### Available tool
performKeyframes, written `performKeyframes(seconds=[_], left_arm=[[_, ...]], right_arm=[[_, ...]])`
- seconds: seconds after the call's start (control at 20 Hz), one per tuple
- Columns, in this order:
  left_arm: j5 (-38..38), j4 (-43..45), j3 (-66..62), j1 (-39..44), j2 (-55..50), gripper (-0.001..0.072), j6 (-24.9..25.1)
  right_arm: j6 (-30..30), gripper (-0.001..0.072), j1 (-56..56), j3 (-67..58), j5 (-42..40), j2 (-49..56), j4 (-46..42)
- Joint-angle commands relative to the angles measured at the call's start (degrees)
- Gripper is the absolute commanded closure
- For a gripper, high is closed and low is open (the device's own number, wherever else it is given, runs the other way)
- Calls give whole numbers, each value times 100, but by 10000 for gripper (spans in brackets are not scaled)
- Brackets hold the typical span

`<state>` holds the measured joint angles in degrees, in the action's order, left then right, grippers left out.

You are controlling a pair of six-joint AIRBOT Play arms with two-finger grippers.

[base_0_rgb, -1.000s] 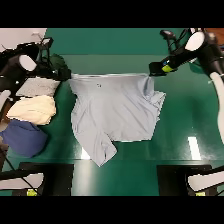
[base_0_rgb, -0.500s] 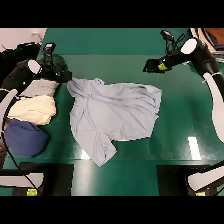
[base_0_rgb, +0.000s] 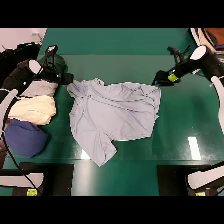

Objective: Fold the shirts.

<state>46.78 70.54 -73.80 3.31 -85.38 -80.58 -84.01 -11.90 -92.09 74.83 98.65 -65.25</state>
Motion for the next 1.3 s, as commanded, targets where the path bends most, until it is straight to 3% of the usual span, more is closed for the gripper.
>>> performKeyframes(seconds=[0.0,0.35,0.45,0.5,0.55,0.85,1.25], left_arm=[[35,-2,0,-2,-2,683,0],[55,-28,0,0,-2,683,-2],[116,-28,0,-2,-2,682,-2],[146,-28,0,-2,-2,683,-2],[188,-26,0,-2,11,683,-2],[192,63,-575,-136,1165,683,4],[461,181,-2562,-168,3965,683,153]], right_arm=[[144,209,-199,507,-654,-4,129],[267,222,-699,345,-951,367,61],[267,422,-737,160,-907,531,-35],[267,585,-739,96,-901,544,-153],[267,702,-739,17,-876,542,-273],[177,702,-719,-1268,-291,-398,-1755],[177,703,-704,-2575,-131,-3112,-2037]])
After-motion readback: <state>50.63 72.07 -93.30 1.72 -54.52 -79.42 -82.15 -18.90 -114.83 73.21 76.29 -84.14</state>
